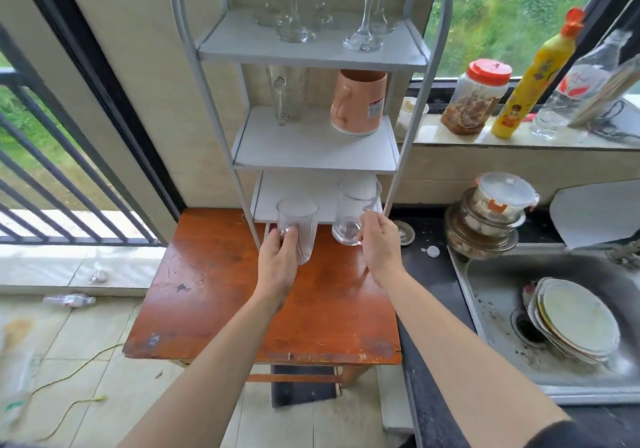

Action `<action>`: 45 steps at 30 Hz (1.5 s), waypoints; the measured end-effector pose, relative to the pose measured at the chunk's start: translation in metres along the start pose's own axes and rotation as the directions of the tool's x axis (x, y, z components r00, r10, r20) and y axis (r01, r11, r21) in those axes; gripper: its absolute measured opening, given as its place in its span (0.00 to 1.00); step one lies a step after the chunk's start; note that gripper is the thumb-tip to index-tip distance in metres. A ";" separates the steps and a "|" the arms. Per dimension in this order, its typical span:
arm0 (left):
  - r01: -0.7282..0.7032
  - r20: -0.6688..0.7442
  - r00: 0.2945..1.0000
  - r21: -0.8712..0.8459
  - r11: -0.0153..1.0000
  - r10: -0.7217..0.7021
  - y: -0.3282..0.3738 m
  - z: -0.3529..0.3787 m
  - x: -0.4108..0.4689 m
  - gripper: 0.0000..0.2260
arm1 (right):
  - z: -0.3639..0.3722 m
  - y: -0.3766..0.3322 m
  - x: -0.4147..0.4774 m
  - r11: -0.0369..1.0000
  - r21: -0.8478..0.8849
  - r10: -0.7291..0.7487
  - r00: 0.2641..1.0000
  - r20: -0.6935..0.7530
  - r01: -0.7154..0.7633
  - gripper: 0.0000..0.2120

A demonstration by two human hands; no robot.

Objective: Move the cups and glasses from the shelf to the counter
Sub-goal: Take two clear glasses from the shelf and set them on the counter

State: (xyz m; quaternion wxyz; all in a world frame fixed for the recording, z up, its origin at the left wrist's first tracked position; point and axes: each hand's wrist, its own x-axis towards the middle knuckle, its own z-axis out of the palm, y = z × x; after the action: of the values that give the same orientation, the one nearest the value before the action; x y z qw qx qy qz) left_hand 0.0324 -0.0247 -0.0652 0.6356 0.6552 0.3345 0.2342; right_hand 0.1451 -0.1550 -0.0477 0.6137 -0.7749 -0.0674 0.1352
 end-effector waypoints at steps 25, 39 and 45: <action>-0.317 0.576 0.750 -0.120 0.941 0.326 0.064 0.288 -0.316 0.16 | -0.414 0.079 -0.238 0.954 0.172 -0.072 0.745 -0.663 0.246 0.15; -0.214 0.897 0.362 -0.185 0.959 0.254 0.045 0.528 -0.676 0.19 | -0.754 0.185 -0.508 0.994 0.026 -0.003 0.272 -0.962 0.103 0.16; -0.209 0.961 0.141 -0.208 0.956 0.240 0.018 0.644 -0.784 0.21 | -0.865 0.246 -0.560 0.990 0.099 0.089 0.100 -0.991 0.097 0.16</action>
State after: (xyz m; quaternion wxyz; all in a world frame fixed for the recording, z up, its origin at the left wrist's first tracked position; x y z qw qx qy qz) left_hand -0.0163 -1.0371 -0.0073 0.6667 0.6862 -0.2532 -0.1430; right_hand -0.1520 -1.1716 -0.0338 0.5525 -0.6203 0.3691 -0.4168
